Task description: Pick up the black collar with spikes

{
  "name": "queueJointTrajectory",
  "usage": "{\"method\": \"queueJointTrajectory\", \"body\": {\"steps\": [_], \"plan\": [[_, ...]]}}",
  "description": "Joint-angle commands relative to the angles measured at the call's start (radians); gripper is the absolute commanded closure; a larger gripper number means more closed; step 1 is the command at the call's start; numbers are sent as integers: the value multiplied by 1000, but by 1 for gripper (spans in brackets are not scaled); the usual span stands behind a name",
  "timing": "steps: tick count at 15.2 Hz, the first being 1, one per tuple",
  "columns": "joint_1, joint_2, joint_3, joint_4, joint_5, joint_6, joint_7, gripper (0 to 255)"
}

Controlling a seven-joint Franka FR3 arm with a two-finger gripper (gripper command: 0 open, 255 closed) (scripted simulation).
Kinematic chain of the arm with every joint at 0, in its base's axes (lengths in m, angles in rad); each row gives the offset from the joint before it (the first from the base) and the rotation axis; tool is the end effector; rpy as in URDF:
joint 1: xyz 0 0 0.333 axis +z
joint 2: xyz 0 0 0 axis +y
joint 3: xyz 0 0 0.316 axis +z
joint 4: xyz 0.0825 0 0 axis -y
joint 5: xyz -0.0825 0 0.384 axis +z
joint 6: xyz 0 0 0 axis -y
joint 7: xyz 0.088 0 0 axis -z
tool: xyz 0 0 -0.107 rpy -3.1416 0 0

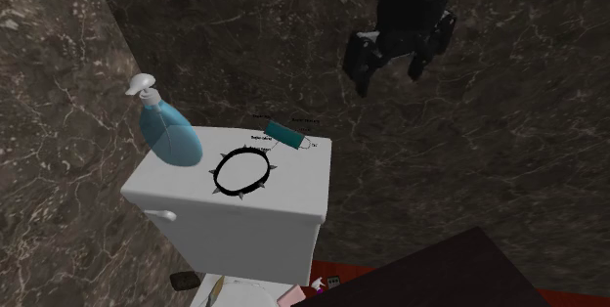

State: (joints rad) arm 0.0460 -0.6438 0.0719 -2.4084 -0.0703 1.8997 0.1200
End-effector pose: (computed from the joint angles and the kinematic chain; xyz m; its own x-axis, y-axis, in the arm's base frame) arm 0.3685 0.0425 0.5478 0.9895 0.0116 0.1440 -0.0022 -0.9954 0.0953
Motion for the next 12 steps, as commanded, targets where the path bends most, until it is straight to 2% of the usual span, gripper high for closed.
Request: {"method": "queueJointTrajectory", "body": {"steps": [1,12], "plan": [[7,60,20,-8,8,64,26,0],[28,414,118,37,0,341,161,0]]}}
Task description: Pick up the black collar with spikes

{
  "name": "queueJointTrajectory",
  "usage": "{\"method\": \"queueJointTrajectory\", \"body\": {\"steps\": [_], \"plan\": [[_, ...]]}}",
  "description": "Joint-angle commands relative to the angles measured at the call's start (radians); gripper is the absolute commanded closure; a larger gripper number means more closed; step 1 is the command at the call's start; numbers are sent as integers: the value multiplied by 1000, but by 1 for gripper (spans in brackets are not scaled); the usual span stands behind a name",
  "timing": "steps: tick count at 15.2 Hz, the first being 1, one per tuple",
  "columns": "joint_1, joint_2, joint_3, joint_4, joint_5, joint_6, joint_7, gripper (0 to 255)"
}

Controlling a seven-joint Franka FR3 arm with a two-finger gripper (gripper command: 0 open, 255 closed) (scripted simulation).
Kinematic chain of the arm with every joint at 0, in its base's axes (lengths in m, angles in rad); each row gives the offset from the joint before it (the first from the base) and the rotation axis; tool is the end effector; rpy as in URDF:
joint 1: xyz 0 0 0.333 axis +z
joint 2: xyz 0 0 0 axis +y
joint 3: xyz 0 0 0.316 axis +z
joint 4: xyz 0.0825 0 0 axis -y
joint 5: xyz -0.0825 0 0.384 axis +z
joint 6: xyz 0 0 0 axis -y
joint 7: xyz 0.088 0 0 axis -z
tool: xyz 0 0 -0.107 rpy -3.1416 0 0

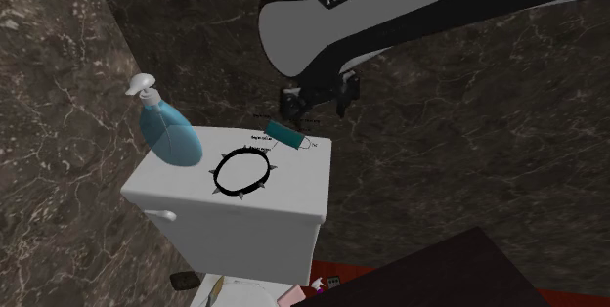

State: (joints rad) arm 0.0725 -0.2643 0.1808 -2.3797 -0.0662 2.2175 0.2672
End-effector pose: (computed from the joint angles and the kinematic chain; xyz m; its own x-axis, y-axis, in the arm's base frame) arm 0.4524 0.1167 0.4319 0.9927 0.0239 0.1186 0.0151 -0.9971 0.0746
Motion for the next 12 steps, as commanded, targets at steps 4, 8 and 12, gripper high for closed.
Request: {"method": "queueJointTrajectory", "body": {"steps": [4,8,12], "plan": [[8,181,38,63,-35,102,73,0],[22,333,57,138,-81,164,137,0],[49,487,60,232,-132,208,198,0]]}}
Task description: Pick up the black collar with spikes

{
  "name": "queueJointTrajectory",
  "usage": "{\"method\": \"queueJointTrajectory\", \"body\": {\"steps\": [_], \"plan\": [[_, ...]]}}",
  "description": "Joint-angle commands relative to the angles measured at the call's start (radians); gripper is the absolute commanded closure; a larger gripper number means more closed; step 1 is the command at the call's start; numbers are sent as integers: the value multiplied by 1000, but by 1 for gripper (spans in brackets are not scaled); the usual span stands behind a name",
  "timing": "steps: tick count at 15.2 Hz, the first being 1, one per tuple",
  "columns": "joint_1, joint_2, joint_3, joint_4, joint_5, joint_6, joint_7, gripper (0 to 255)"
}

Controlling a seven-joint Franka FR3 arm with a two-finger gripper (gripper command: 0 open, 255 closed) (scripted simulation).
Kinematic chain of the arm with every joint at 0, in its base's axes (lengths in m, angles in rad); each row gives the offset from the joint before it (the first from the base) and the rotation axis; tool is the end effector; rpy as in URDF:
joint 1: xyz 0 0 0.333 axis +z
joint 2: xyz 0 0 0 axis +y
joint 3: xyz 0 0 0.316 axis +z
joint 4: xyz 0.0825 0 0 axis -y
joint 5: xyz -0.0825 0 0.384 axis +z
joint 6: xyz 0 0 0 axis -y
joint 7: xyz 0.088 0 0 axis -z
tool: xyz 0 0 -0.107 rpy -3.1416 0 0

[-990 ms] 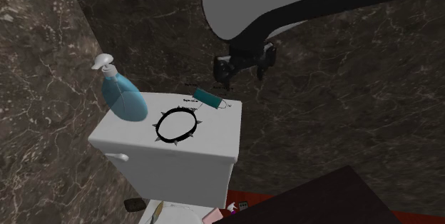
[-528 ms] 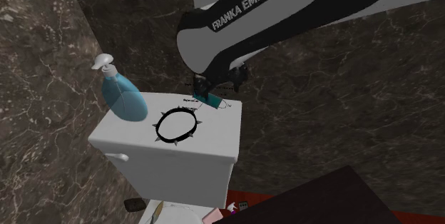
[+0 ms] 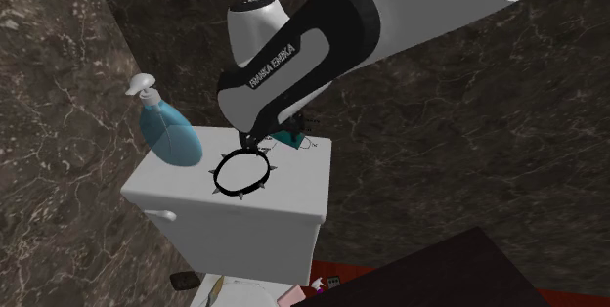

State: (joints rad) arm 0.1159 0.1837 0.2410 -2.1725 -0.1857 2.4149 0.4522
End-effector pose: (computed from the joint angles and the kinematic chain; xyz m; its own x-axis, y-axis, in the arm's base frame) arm 0.5284 0.1944 0.3167 0.9950 0.0366 0.0931 0.0317 -0.9981 0.0529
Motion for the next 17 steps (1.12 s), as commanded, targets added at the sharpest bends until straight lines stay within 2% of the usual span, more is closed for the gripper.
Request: {"method": "queueJointTrajectory", "body": {"steps": [1,3,12,13,17], "plan": [[14,77,-2,52,-24,18,27,0],[29,139,-5,97,-42,29,47,0],[44,215,-26,90,-81,109,79,0],[42,214,-27,88,-81,110,77,255],[42,226,-30,96,-84,113,77,255]]}}
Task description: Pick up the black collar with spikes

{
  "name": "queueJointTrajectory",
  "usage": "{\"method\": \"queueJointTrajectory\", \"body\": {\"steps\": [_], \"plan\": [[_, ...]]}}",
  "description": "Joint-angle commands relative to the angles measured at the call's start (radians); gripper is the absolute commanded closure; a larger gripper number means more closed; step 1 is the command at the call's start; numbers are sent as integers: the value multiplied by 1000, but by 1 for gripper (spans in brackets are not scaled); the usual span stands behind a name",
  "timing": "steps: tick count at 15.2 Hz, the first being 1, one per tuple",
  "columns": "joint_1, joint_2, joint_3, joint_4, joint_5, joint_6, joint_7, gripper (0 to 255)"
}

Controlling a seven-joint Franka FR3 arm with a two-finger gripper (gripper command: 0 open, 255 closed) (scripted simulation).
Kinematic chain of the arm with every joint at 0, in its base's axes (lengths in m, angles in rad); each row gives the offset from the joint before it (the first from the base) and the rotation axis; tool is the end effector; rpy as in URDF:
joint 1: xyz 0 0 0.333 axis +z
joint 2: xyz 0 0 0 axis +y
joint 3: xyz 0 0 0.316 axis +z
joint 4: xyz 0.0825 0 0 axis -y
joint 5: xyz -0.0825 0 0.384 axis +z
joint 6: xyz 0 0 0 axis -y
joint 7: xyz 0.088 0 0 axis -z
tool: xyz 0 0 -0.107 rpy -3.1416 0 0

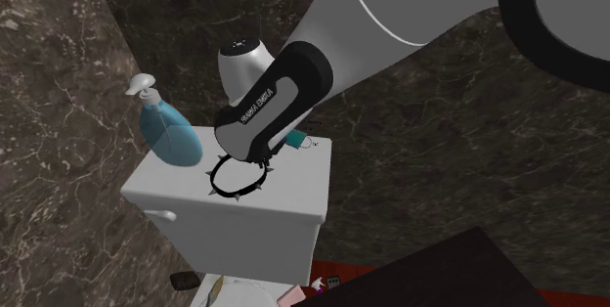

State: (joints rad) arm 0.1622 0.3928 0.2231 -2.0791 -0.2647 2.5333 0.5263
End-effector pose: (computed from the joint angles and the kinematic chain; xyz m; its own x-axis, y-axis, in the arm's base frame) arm 0.5514 0.2240 0.2477 0.9934 0.0527 0.1018 0.0493 -0.9981 0.0355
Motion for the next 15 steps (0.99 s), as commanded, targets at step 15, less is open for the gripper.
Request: {"method": "queueJointTrajectory", "body": {"steps": [15], "plan": [[-21,-92,18,9,49,-116,-37,255]]}}
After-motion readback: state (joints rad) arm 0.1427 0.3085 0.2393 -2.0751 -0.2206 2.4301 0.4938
